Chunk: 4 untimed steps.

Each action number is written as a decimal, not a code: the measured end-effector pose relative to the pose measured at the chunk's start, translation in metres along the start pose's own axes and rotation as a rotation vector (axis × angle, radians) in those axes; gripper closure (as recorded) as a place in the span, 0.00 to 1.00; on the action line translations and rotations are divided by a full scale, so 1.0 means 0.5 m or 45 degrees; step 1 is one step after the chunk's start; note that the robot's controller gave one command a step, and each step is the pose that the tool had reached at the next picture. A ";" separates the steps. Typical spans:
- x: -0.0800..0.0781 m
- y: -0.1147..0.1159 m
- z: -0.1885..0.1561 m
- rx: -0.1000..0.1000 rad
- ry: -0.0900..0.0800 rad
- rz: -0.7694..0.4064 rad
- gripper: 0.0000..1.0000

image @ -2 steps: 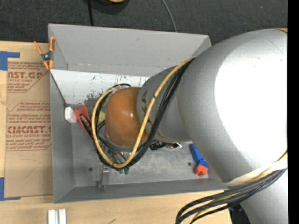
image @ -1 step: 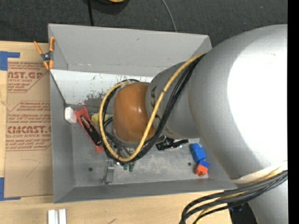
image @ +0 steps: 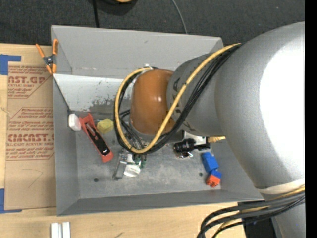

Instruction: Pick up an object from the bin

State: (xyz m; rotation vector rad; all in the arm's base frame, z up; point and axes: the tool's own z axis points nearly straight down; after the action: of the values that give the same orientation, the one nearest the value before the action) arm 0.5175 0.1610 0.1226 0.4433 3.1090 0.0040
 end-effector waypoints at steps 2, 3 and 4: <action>-0.087 -0.018 -0.131 -0.008 -0.008 0.057 0.00; -0.050 -0.046 -0.057 0.001 0.002 -0.029 0.00; -0.038 -0.043 -0.020 -0.001 0.000 -0.419 0.00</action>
Offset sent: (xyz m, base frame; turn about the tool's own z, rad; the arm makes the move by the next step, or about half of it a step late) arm 0.0467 -0.0344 0.0536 0.0801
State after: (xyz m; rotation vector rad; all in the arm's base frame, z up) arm 0.5295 0.1351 0.1323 -0.0724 3.1391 0.0051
